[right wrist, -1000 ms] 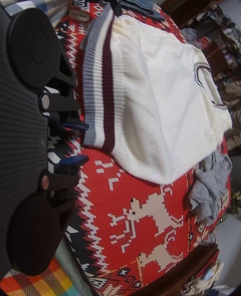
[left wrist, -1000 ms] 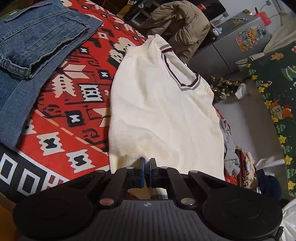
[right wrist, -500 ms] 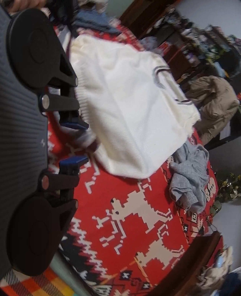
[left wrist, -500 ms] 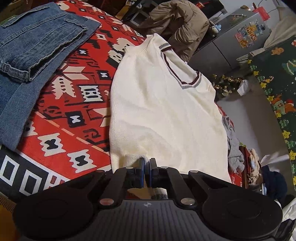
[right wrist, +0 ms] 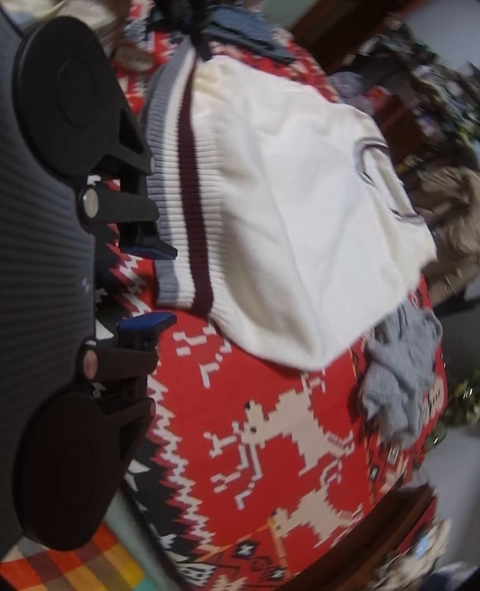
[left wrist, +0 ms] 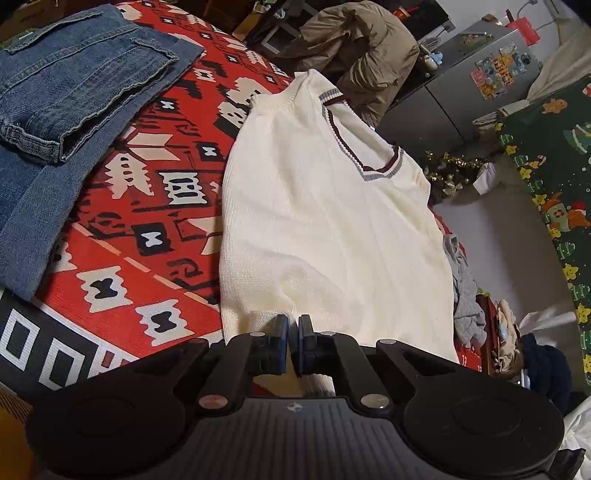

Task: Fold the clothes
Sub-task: 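Pinch the vest hem with the left gripper while the right gripper pinches it too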

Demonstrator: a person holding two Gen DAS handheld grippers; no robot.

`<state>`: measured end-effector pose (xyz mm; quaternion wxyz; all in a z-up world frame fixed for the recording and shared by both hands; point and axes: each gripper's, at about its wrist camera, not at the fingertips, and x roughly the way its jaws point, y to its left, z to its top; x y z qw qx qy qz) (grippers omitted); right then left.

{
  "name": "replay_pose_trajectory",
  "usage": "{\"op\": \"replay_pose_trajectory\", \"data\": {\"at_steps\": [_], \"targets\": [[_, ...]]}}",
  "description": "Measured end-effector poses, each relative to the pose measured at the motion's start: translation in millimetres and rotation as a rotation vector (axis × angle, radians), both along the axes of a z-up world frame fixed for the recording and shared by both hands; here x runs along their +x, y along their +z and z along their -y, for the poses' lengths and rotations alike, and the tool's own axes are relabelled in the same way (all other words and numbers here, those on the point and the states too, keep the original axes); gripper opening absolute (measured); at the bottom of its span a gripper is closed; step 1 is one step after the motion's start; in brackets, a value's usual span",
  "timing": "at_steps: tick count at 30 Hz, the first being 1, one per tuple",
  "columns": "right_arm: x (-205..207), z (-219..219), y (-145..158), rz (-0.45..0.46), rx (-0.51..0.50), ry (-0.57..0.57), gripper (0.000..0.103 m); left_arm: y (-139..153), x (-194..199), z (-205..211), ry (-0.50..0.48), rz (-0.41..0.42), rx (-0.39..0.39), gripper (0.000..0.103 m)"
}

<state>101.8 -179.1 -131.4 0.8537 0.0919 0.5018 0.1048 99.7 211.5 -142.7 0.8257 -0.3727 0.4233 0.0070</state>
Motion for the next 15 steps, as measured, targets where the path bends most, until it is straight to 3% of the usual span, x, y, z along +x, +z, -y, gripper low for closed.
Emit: {"op": "replay_pose_trajectory", "data": {"at_steps": [3,5,7,12,15], "targets": [[7.5,-1.8,-5.6,-0.014,0.010,-0.006,0.032,0.3,0.7,1.3,-0.006,0.000,0.007,0.005],[13.2,0.5,-10.1,-0.023,0.006,-0.031,0.011,2.2,0.1,3.6,-0.016,0.003,0.020,0.005],[16.0,5.5,-10.7,-0.019,0.031,-0.047,0.006,7.1,-3.3,7.9,-0.034,0.007,0.048,0.006],[15.4,16.9,-5.5,0.002,0.078,-0.091,0.006,27.1,-29.4,29.8,-0.126,0.026,0.145,0.010],[16.0,21.1,-5.3,0.001,0.098,-0.102,0.006,36.2,-50.4,54.5,-0.221,0.035,0.258,0.026]]}}
